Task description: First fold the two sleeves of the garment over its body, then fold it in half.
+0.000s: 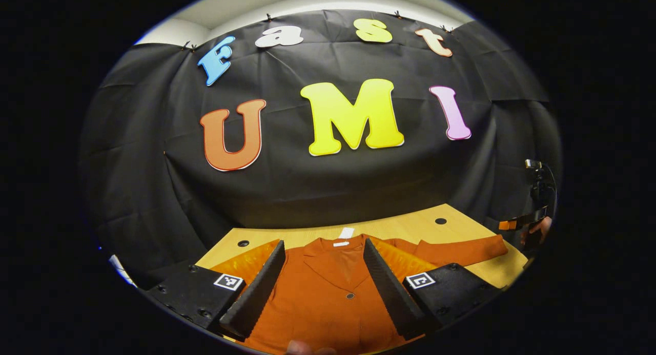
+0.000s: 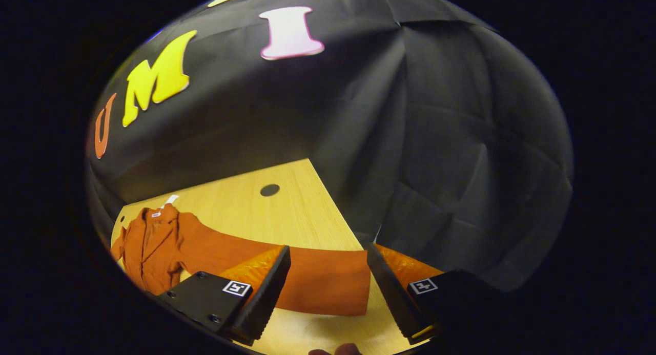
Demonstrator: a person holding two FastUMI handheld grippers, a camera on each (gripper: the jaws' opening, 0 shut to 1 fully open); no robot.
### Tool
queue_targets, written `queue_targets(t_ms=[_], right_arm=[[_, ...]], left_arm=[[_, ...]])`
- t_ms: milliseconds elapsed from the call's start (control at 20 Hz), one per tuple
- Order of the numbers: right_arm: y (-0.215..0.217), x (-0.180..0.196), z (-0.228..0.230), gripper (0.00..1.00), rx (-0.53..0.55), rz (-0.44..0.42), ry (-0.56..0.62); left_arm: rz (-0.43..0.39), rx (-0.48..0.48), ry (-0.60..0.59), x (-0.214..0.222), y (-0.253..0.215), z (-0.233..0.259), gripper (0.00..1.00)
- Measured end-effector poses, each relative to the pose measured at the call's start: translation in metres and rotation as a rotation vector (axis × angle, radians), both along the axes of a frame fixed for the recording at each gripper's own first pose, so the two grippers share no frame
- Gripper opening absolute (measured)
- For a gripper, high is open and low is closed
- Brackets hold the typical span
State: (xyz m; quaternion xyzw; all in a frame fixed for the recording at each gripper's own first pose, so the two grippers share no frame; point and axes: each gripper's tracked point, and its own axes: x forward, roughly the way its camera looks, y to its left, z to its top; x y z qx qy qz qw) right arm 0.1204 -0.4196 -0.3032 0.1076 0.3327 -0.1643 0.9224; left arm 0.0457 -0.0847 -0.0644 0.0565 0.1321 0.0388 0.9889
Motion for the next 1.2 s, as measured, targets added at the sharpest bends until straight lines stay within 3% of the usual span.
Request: queue_targets(t_ms=[200, 350, 450, 550, 650, 700, 850, 950, 1100, 1200], right_arm=[[-0.003, 0.009, -0.038, 0.97, 0.092, -0.032, 0.068], [0.0, 0.008, -0.046, 0.93, 0.076, -0.004, 0.103], [0.004, 0.005, -0.062, 0.97, 0.095, -0.026, 0.151], [0.005, 0.001, -0.069, 0.92, 0.047, -0.012, 0.193], [-0.002, -0.003, -0.071, 0.69, 0.009, -0.001, 0.216], [-0.005, -0.006, -0.068, 0.63, -0.011, 0.012, 0.228], [-0.009, -0.006, -0.069, 0.64, -0.007, -0.025, 0.213], [-0.01, -0.01, -0.068, 0.43, -0.027, -0.021, 0.212], [0.001, -0.008, -0.069, 0.43, -0.064, 0.017, 0.245], [-0.003, 0.0, -0.068, 0.05, -0.153, 0.042, 0.286]], left_arm=[[0.016, 0.032, 0.017, 0.006, -0.001, -0.002, 0.99], [0.03, 0.042, 0.029, 0.009, -0.002, -0.003, 0.99], [0.036, 0.044, 0.028, 0.011, -0.003, -0.003, 0.99], [0.039, 0.042, 0.029, 0.012, -0.005, -0.004, 0.99], [0.04, 0.033, 0.028, 0.013, -0.007, -0.005, 0.99], [0.039, 0.03, 0.028, 0.013, -0.007, -0.005, 0.99], [0.043, 0.026, 0.025, 0.009, -0.006, -0.006, 0.99], [0.045, 0.028, 0.021, 0.008, -0.004, -0.005, 0.99], [0.053, 0.031, 0.022, 0.004, 0.003, -0.007, 0.99], [0.067, 0.035, 0.02, 0.0, 0.011, -0.005, 0.99]])
